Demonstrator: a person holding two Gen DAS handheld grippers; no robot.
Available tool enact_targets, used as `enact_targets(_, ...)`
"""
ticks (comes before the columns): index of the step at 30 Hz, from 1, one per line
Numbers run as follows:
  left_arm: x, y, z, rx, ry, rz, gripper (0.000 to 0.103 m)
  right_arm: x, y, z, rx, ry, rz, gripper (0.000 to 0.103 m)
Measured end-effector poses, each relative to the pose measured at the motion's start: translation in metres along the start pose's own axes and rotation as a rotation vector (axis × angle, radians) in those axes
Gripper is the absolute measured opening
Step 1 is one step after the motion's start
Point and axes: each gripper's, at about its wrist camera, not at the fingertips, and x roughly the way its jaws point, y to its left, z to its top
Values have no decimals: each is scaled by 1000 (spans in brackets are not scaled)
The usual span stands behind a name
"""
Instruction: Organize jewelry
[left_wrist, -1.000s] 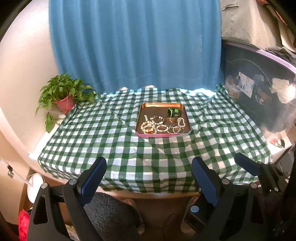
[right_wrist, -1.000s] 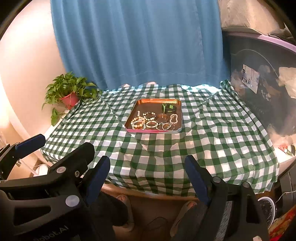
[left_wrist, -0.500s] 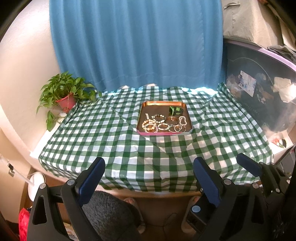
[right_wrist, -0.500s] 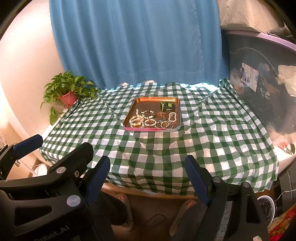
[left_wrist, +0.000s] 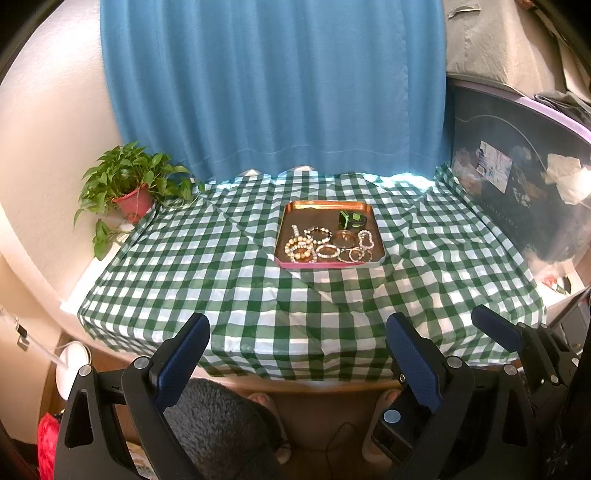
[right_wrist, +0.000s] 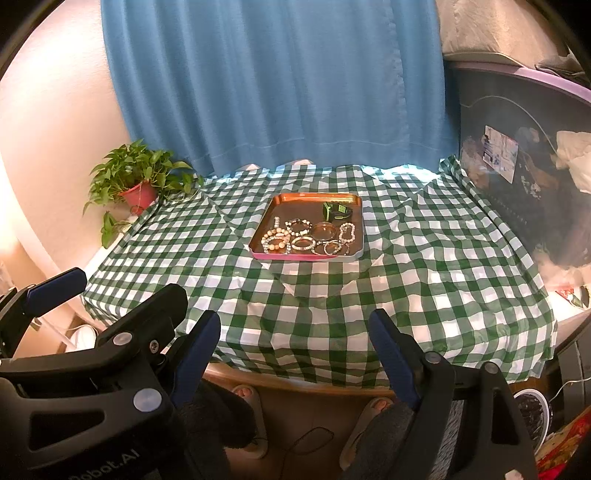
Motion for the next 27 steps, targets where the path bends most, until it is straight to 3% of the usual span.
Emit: enact_targets(27, 4, 8, -8, 3, 13, 2, 97, 3, 4, -7, 6, 13, -4, 80)
